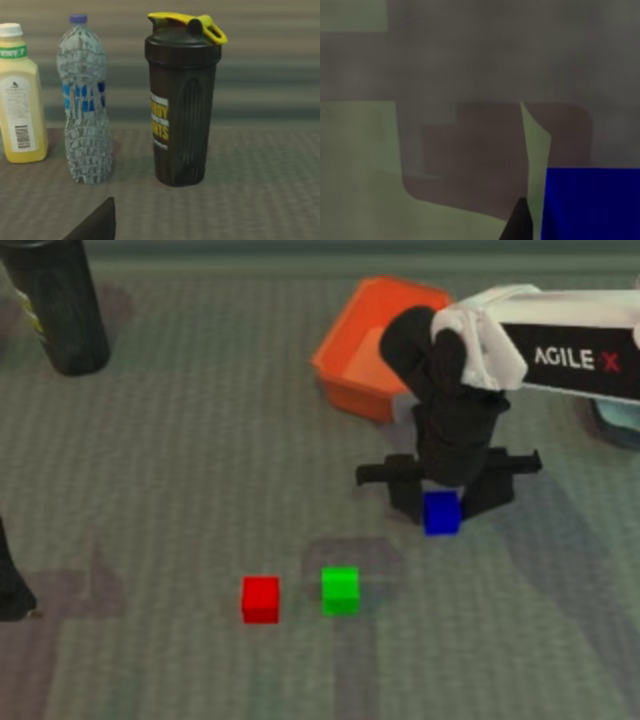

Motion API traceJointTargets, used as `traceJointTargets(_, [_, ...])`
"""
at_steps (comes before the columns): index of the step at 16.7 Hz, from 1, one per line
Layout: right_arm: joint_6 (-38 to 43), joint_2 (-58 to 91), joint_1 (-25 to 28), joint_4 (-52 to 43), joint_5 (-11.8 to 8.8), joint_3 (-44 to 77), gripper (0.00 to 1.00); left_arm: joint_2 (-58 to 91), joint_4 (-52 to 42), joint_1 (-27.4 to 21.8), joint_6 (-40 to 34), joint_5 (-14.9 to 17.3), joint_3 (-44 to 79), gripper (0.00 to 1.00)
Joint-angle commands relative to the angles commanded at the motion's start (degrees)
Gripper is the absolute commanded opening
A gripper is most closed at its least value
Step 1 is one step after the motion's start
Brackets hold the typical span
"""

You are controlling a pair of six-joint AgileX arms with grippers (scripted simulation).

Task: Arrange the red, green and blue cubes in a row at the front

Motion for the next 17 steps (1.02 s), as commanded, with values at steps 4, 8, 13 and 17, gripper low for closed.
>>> traceJointTargets(4, [0.00,0.00,0.00,0.00,0.00,0.00,0.00,0.00,0.00,0.00,0.00,0.00,0.00,1.00])
traceJointTargets(8, [0.00,0.00,0.00,0.00,0.00,0.00,0.00,0.00,0.00,0.00,0.00,0.00,0.00,1.00])
traceJointTargets(13, [-0.30,-1.40,-0.05,-1.46,0.48,1.17,0.00,0.00,0.00,0.00,0.00,0.00,0.00,1.00])
traceJointTargets(17, [-0.28,-3.54,0.17,-9.37,0.50,6.34,0.00,0.00,0.00,0.00,0.00,0.00,0.00,1.00])
